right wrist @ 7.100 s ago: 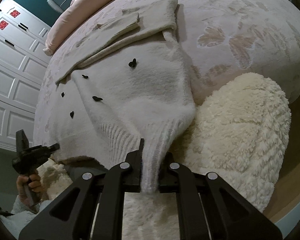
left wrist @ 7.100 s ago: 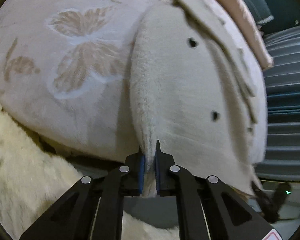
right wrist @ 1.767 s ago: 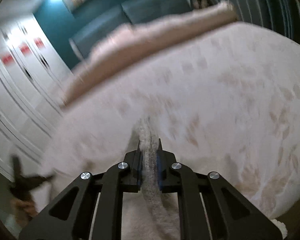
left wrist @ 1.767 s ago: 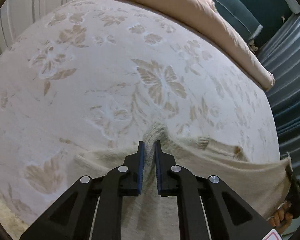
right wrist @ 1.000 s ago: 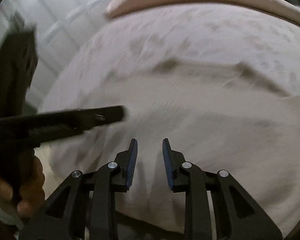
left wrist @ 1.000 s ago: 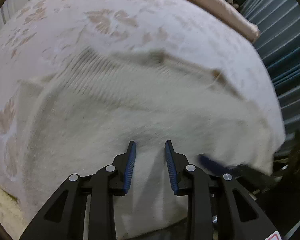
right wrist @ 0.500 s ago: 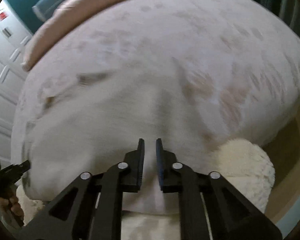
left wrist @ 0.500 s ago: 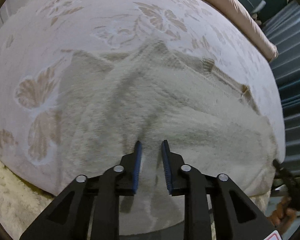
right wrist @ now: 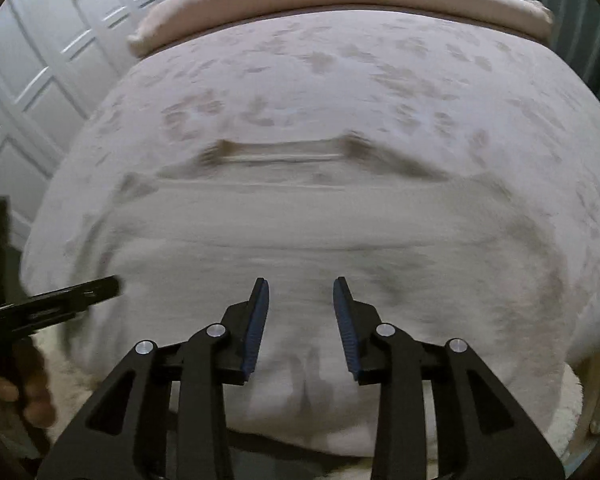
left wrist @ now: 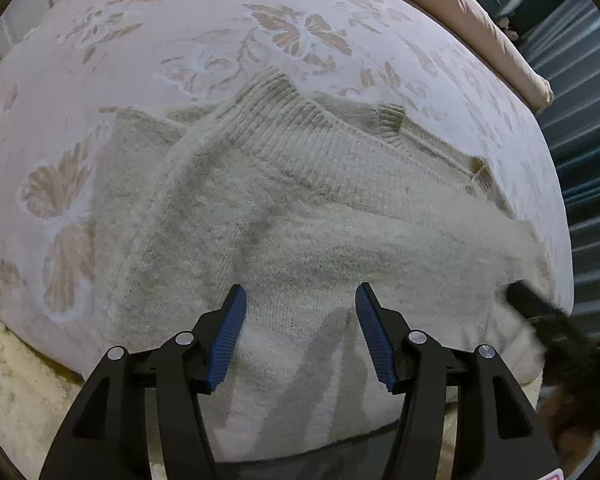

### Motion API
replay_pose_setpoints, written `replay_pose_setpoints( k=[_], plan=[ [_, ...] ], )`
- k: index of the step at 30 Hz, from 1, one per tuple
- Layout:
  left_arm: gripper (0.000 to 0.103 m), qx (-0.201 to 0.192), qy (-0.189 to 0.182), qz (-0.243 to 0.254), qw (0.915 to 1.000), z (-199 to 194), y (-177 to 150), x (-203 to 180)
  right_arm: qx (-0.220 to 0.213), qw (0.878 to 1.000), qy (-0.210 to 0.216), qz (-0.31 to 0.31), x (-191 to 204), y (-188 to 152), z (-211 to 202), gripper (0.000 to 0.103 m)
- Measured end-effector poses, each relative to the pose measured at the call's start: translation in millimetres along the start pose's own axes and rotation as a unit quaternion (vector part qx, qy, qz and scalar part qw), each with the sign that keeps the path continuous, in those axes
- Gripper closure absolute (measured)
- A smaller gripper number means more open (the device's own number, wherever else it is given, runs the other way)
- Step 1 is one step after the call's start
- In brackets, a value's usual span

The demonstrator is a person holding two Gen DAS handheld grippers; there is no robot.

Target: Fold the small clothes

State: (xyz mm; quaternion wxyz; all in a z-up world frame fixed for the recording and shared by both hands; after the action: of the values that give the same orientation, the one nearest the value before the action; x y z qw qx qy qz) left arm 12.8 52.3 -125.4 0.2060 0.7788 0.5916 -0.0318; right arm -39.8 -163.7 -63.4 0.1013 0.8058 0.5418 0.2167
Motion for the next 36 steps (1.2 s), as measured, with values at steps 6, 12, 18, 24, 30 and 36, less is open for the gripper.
replay_pose_setpoints(
  k=[6,12,18,24,30,36],
  plan=[
    [0.045,-0.008,-0.015,-0.018,0.9997,-17,-3,9,0.041,0.998,-0.041,-0.039,20,-2,79,0.064],
    [0.035,-0.021,0.006,-0.058,0.9981,-32,-11,44,0.019,0.999,0.000,-0.046,64,22,47,0.066],
    [0.035,-0.027,0.008,-0.074,0.9969,-42,-18,62,0.062,0.996,-0.009,-0.068,85,19,115,0.054],
    [0.027,-0.034,0.072,-0.072,0.9943,-57,-28,89,0.058,0.996,-0.018,-0.062,95,35,113,0.053],
    [0.027,-0.002,0.074,-0.078,0.9941,-42,-47,106,0.039,0.998,-0.013,-0.039,62,10,48,0.054],
    [0.022,0.013,0.054,-0.096,0.9938,-19,-46,101,0.074,0.996,-0.037,-0.033,38,-30,47,0.054]
  ],
)
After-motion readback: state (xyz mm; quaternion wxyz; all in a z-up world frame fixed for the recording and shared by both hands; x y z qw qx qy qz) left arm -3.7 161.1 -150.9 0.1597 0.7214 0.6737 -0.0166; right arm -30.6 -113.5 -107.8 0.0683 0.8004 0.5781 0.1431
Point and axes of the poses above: each gripper's, at about its wrist camera, not at the fingertips, and z roughly the way its jaws point, x to its left, y to its top, the point moved 4 cm from there along z, roughly the way its jaws point, and after that the axes turned 11 degrees about z, right-handed, at the moved point
